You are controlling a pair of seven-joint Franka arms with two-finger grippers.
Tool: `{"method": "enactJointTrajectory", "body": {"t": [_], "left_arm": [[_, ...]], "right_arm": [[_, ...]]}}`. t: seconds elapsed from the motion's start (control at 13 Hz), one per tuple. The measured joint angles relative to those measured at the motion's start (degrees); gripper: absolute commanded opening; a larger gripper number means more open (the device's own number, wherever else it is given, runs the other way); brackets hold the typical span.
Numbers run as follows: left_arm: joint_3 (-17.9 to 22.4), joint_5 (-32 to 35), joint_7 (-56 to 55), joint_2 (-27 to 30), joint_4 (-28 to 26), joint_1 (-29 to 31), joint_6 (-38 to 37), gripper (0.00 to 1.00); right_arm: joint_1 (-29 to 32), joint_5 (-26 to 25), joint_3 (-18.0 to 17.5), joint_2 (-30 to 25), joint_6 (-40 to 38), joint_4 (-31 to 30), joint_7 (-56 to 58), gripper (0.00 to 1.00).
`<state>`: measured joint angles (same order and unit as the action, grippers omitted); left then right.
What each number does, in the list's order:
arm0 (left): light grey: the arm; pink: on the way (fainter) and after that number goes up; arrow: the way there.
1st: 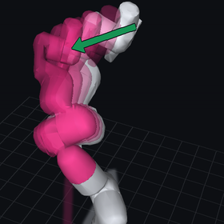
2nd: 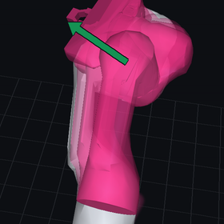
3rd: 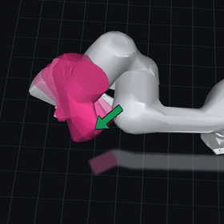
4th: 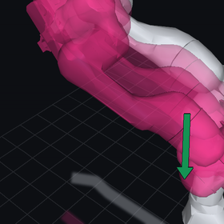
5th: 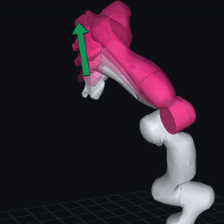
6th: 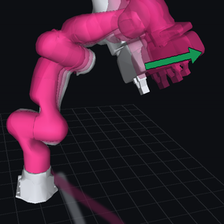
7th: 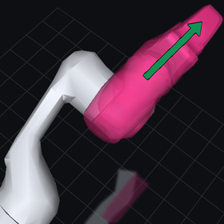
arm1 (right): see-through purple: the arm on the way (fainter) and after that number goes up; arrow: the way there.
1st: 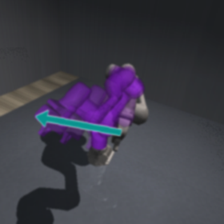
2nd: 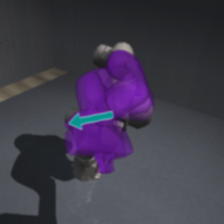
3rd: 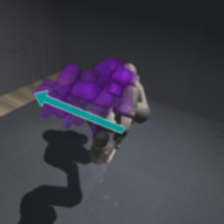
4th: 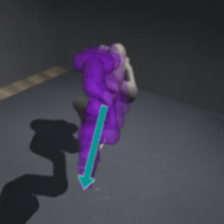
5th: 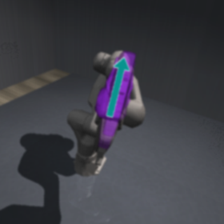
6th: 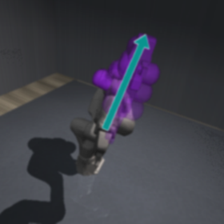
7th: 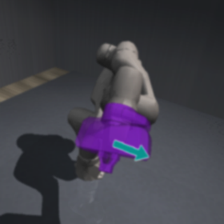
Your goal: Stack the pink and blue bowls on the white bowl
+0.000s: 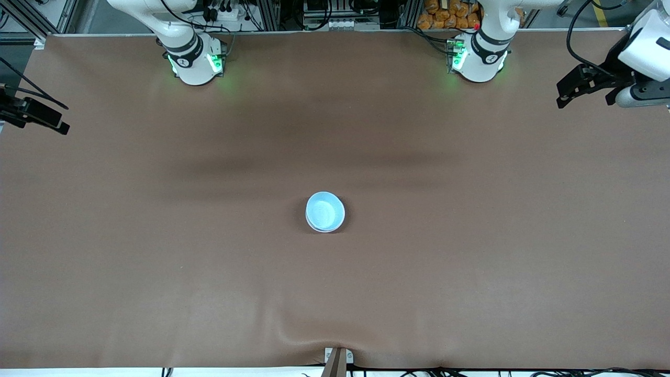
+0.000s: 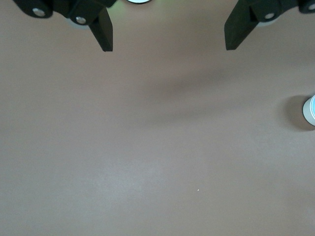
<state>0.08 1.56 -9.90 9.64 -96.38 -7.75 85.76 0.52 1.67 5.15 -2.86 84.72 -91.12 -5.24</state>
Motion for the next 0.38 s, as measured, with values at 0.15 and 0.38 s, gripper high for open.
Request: {"method": "enactJointTrajectory", "body": {"t": [0.15, 0.38], "left_arm": [[0.0, 0.0, 0.0, 0.0, 0.3, -0.2, 0.2, 1.0], [0.1, 0.0, 0.0, 0.0, 0.4, -0.2, 0.3, 1.0]], "right_arm": [[0.0, 0.0, 0.0, 0.0, 0.0, 0.0, 0.0, 1.0], [0.0, 0.0, 0.0, -0.1, 0.0, 0.0, 0.0, 1.0]]}}
